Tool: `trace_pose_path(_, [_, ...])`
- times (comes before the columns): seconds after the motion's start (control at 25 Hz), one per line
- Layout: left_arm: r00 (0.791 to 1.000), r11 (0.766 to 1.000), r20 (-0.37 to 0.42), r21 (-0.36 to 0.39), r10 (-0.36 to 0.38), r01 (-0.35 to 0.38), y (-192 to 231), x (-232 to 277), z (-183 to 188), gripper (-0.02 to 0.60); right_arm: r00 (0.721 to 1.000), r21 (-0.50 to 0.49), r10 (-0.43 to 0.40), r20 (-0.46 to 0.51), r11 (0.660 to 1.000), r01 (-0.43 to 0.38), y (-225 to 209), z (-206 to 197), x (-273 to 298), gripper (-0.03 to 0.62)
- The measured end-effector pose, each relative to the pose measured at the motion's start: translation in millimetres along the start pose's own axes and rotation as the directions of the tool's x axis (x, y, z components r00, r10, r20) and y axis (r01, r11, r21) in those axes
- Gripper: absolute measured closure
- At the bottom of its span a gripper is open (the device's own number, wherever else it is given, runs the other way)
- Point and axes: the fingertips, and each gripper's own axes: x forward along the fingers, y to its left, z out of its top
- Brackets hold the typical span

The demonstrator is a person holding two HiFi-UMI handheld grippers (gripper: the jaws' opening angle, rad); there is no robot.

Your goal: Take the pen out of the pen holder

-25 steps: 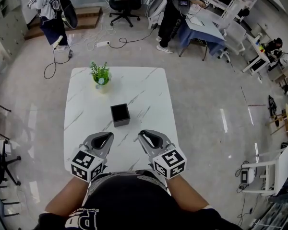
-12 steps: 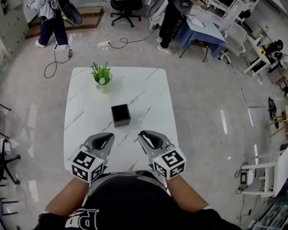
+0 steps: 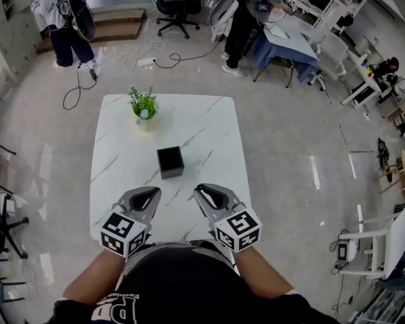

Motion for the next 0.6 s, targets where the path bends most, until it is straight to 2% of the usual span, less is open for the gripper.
trace_pose_path(0.6, [1.0,1.0,0.003,-0.002,0.004,-0.004,3.9,1.5,-1.2,0.525,1.0,0.003,0.002,-0.008,1.0,-0.002,-0.9,-4.0,3.0,0.528])
